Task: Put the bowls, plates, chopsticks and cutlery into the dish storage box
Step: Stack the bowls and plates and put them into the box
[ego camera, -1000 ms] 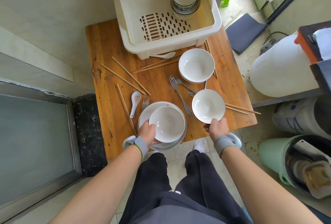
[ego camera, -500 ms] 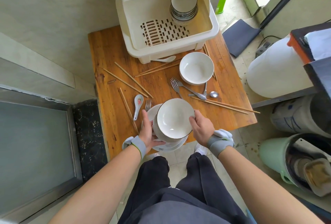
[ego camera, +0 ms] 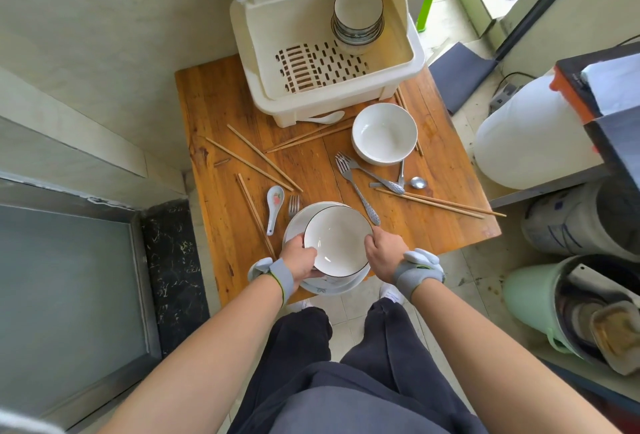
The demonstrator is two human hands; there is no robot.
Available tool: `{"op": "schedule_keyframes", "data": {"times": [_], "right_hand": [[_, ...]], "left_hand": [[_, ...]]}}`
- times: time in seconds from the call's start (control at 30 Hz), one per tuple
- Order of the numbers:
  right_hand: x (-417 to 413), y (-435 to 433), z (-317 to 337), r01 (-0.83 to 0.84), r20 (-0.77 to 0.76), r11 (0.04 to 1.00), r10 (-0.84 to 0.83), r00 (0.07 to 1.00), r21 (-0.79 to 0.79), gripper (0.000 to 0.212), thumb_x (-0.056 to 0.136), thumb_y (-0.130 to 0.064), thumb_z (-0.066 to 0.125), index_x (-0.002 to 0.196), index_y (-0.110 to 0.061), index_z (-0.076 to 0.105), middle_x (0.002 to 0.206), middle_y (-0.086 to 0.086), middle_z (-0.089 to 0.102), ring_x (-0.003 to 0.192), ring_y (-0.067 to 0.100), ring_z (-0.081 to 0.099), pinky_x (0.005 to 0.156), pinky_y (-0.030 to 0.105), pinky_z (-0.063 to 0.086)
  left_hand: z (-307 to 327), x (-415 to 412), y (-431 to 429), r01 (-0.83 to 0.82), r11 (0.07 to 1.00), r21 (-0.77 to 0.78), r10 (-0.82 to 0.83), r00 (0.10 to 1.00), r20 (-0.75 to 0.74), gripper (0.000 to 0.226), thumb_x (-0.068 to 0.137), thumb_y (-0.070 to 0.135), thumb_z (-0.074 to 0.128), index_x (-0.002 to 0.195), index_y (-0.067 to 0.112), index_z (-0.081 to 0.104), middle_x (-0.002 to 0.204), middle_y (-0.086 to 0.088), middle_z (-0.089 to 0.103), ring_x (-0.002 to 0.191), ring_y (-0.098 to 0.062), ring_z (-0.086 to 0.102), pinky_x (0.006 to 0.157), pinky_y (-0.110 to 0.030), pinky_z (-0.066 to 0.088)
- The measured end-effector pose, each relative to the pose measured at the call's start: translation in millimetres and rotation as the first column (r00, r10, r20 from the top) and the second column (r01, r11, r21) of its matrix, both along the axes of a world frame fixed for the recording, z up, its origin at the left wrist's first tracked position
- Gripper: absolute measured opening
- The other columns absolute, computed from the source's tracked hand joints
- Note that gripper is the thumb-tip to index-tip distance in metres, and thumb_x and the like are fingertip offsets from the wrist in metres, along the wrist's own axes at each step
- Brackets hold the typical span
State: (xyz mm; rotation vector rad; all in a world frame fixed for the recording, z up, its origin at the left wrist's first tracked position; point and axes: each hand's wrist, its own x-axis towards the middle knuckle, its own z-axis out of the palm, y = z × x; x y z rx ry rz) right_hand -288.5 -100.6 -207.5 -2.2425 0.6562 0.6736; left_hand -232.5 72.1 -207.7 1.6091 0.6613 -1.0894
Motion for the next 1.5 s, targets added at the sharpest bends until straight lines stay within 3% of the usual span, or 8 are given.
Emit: {"op": "schedule_keyframes", "data": {"times": [0.2, 0.3, 0.57, 0.73, 0.8, 0.9, 1.03, 1.5], "right_hand": [[22.2, 0.0, 34.6, 0.104, 0.143, 0.994, -0.100, 0.985, -0.019, 0.029, 0.094, -0.024, 0.039, 0.067, -0.014, 0.038, 0.060, 0.004, 0.046, 0.062, 0.028, 0.042, 0.054, 0.035, 0.031], [40.5, -7.5, 49.8, 0.129, 0.214, 0.991, -0.119, 0.970, -0.034, 0.028, 0.095, -0.026, 0.039, 0.069, -0.016, 0.043, 0.071, 0.006, 0.052, 0.076, 0.029, 0.048, 0.061, 0.034, 0.034], [80.1, -51.0, 75.1, 0.179, 0.291, 0.977, -0.138, 0.947, -0.119, 0.020, 0.094, -0.018, 0.041, 0.103, -0.012, 0.057, 0.101, 0.011, 0.048, 0.096, 0.031, 0.048, 0.079, 0.034, 0.038], [104.0, -88.3, 64.3, 0.174, 0.253, 0.969, -0.127, 0.959, -0.173, 0.018, 0.095, -0.019, 0.040, 0.099, -0.009, 0.055, 0.098, 0.011, 0.048, 0.090, 0.032, 0.051, 0.073, 0.033, 0.038], [119.1, -105.1, 52.9, 0.142, 0.223, 0.970, -0.097, 0.970, -0.198, 0.021, 0.095, -0.019, 0.042, 0.103, -0.007, 0.056, 0.101, 0.014, 0.052, 0.089, 0.032, 0.052, 0.073, 0.034, 0.041], [142.2, -127.4, 32.8, 0.108, 0.189, 0.977, -0.073, 0.979, -0.185, 0.026, 0.095, -0.018, 0.044, 0.114, -0.005, 0.056, 0.108, 0.018, 0.054, 0.094, 0.035, 0.054, 0.075, 0.035, 0.042], [168.0, -154.2, 1.8, 0.087, 0.178, 0.983, -0.058, 0.982, -0.161, 0.030, 0.096, -0.015, 0.046, 0.121, -0.001, 0.052, 0.112, 0.021, 0.054, 0.097, 0.039, 0.054, 0.070, 0.033, 0.032], [195.0, -178.2, -31.9, -0.012, 0.147, 0.990, 0.033, 0.989, -0.142, 0.031, 0.093, -0.023, 0.049, 0.122, -0.010, 0.050, 0.111, 0.009, 0.046, 0.077, 0.023, 0.050, 0.066, 0.034, 0.048]], "left_hand": [[22.4, 28.9, 0.7, 0.053, 0.997, -0.054, -0.048, 0.993, 0.105, 0.046, 0.093, -0.006, 0.034, 0.134, 0.012, 0.047, 0.128, -0.016, 0.056, 0.102, -0.034, 0.060, 0.081, -0.046, 0.058], [37.1, 48.6, -9.5, 0.055, 0.997, -0.056, -0.044, 0.983, 0.176, 0.042, 0.093, -0.003, 0.036, 0.131, 0.011, 0.046, 0.126, -0.013, 0.056, 0.102, -0.034, 0.061, 0.075, -0.043, 0.059], [66.4, 90.0, -66.9, 0.042, 0.994, -0.103, -0.012, 0.961, 0.275, 0.023, 0.094, 0.002, 0.043, 0.115, 0.009, 0.044, 0.119, -0.016, 0.053, 0.098, -0.037, 0.062, 0.070, -0.044, 0.060], [50.6, 110.9, -106.1, 0.134, 0.986, 0.097, -0.159, 0.929, 0.333, 0.031, 0.086, 0.003, 0.053, 0.117, -0.002, 0.057, 0.117, -0.019, 0.061, 0.103, -0.039, 0.061, 0.081, -0.048, 0.058], [43.0, 120.4, -123.1, 0.159, 0.966, 0.206, -0.224, 0.909, 0.350, 0.032, 0.086, 0.006, 0.055, 0.117, -0.004, 0.058, 0.116, -0.020, 0.062, 0.105, -0.039, 0.060, 0.085, -0.039, 0.053], [33.6, 135.9, -148.0, 0.105, 0.936, 0.335, -0.227, 0.909, 0.350, 0.034, 0.089, 0.009, 0.054, 0.121, -0.003, 0.057, 0.120, -0.017, 0.061, 0.109, -0.036, 0.058, 0.079, -0.033, 0.045], [18.1, 160.0, -179.4, 0.064, 0.895, 0.441, -0.230, 0.914, 0.335, 0.023, 0.087, 0.010, 0.056, 0.105, 0.000, 0.065, 0.106, -0.016, 0.068, 0.088, -0.032, 0.059, 0.070, -0.028, 0.040], [-8.9, 181.8, -207.4, 0.177, 0.789, 0.588, -0.314, 0.939, 0.140, 0.028, 0.088, 0.013, 0.054, 0.110, 0.001, 0.066, 0.113, -0.014, 0.066, 0.096, -0.032, 0.062, 0.080, -0.032, 0.050]]}}
